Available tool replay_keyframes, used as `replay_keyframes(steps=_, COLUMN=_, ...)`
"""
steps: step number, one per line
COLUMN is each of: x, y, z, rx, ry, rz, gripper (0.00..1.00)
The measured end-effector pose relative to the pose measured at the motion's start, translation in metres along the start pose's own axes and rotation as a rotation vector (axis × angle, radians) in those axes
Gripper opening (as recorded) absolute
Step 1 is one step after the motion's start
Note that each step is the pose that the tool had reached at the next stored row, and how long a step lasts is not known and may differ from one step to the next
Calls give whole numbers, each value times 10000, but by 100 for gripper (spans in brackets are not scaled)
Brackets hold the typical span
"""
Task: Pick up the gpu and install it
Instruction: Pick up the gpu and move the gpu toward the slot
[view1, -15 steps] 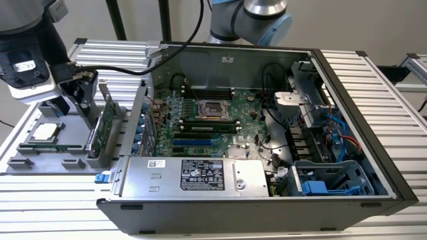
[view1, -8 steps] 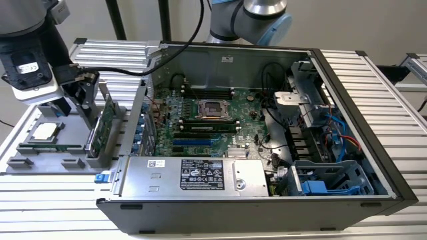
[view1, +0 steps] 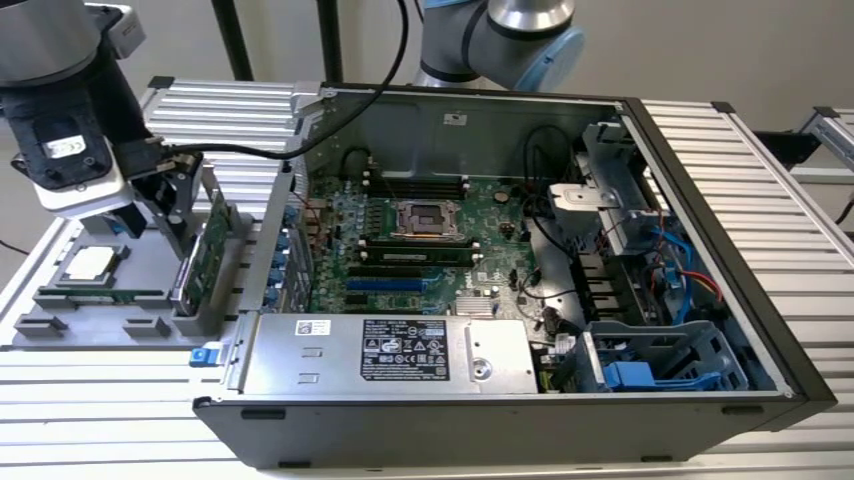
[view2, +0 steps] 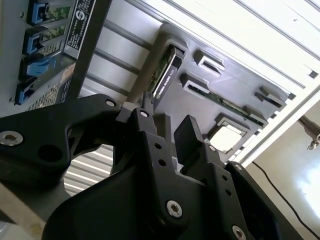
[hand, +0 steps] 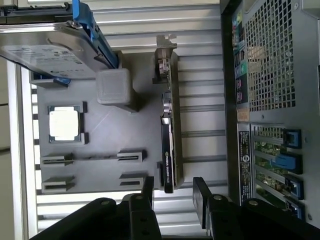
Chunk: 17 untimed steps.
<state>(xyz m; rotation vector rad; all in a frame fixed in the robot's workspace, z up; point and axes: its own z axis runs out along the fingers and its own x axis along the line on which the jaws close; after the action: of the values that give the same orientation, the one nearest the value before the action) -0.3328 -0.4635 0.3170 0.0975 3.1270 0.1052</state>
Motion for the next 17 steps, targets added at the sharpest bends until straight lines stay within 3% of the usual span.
replay_keyframes(steps=17, x=5, y=58, z=130, rx=1, ry=1, rz=-4, gripper=100)
